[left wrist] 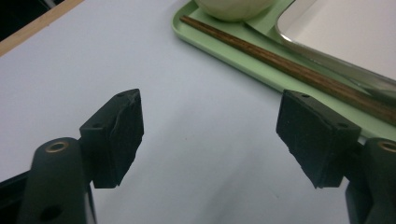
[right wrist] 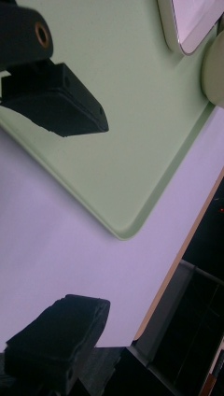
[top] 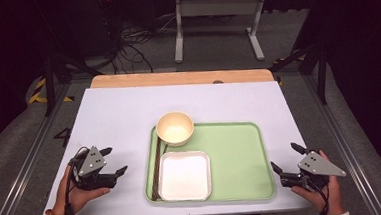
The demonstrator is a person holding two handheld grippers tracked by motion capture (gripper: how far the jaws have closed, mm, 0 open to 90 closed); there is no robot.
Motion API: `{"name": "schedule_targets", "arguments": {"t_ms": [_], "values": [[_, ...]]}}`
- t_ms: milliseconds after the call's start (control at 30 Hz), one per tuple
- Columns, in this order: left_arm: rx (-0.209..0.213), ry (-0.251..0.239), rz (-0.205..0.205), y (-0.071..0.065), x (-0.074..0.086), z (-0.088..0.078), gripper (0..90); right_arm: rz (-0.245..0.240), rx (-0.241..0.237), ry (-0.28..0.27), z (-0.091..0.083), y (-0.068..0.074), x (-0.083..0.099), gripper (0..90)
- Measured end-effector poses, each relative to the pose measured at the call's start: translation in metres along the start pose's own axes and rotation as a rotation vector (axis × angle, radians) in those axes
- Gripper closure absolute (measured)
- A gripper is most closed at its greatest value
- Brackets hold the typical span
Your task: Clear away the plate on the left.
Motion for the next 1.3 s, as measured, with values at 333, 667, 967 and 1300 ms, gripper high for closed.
{"name": "schedule_targets", "arguments": {"t_ms": [333, 667, 967, 1300], "values": [[-0.022, -0.001, -0.069, 0.013, 0.029, -0.010, 19.3, 0.012, 0.008, -0.007, -0.001, -0.008, 0.005, 11.8], [-0.010, -0.002, -0.146, 0.019, 0.057, -0.013, 15.1, 0.053, 0.022, 0.006, 0.000, -0.020, 0.020, 10.5], [0.004, -0.038, -0.215, 0.014, 0.069, -0.020, 8.8, 0.059, 0.012, 0.023, 0.005, -0.020, 0.025, 9.7], [0.025, -0.046, -0.222, 0.012, 0.069, -0.016, 6.2, 0.075, 0.026, 0.022, 0.002, -0.020, 0.024, 7.5]]}}
Point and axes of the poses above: each handheld gripper's, and its own axes: z roughly forward along the jaws, x roughly out of its underside, y roughly to its left, the point moved 2 cm from there along z, roughly forward along the jaws, and after that the axes turned 1 degree about -x, right-handed, at the moved point
